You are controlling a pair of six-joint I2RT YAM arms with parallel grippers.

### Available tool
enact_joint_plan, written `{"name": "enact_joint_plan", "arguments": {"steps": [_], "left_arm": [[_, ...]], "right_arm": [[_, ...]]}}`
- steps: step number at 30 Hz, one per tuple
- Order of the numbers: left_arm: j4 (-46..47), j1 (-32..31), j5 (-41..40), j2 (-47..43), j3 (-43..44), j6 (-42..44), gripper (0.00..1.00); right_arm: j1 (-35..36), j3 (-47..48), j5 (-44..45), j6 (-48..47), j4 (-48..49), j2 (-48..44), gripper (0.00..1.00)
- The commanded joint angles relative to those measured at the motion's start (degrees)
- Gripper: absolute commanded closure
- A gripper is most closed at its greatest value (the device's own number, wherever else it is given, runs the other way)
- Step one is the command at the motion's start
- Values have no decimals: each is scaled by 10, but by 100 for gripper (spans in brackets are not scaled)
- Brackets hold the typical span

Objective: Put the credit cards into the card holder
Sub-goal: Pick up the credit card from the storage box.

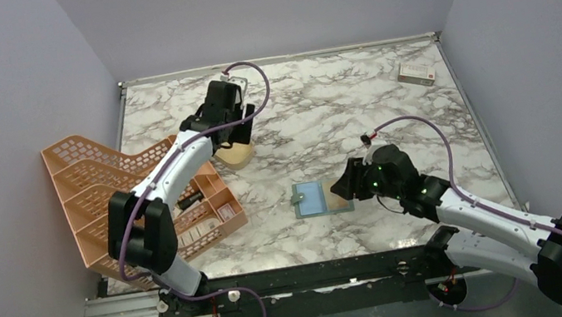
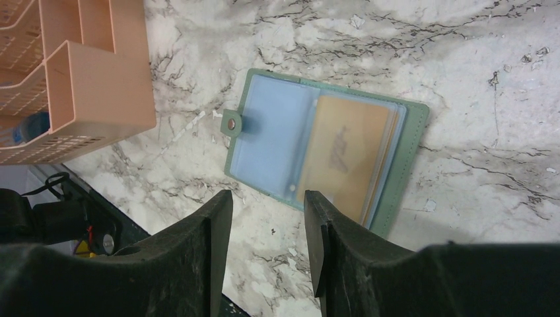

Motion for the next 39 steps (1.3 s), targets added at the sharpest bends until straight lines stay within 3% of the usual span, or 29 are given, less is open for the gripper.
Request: {"name": "enact_joint_plan", "arguments": {"steps": [1, 4, 10, 14, 39], "left_arm": [[-21, 19, -58, 51, 36, 63, 25], [-13, 29, -74, 85, 47, 74, 26], [10, 62, -92, 150, 97, 99, 36], [24, 63, -97, 177, 110, 117, 36], [49, 62, -178, 230, 116, 142, 62]], "right_arm": [[3, -15, -18, -7, 31, -11, 55], [3, -8, -25, -11, 23, -1, 55], [3, -8, -36, -16, 33, 8, 56], [3, -17, -23, -18, 34, 4, 56], [3, -6, -19, -29, 50, 48, 57]]}}
